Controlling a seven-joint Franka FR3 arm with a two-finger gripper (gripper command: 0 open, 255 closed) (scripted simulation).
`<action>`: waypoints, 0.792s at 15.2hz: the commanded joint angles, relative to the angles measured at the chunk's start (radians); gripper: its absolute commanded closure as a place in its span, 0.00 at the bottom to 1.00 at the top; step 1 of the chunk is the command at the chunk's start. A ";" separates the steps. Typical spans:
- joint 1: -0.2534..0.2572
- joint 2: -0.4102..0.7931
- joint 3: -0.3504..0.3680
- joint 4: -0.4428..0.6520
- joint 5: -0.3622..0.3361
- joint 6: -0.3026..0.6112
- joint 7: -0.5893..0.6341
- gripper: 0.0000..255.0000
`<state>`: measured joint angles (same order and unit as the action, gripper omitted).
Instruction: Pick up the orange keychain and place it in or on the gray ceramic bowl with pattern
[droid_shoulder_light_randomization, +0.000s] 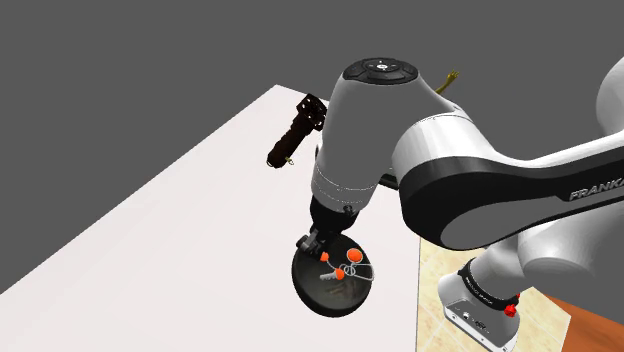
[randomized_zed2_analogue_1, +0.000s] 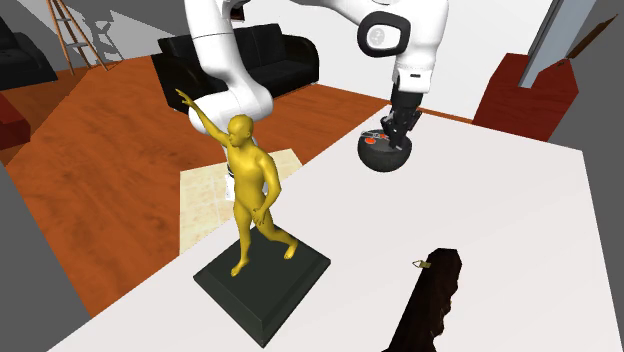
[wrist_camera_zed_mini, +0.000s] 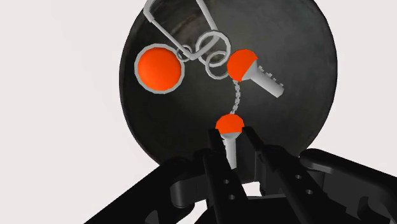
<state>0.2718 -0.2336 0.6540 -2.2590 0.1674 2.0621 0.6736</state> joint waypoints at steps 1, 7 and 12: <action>0.000 0.002 0.001 -0.001 -0.001 0.003 0.001 1.00; 0.000 0.002 0.001 -0.001 -0.001 0.002 0.001 0.00; 0.000 -0.012 -0.006 0.023 0.004 -0.033 -0.004 0.00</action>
<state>0.2711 -0.2380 0.6505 -2.2490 0.1683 2.0488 0.6705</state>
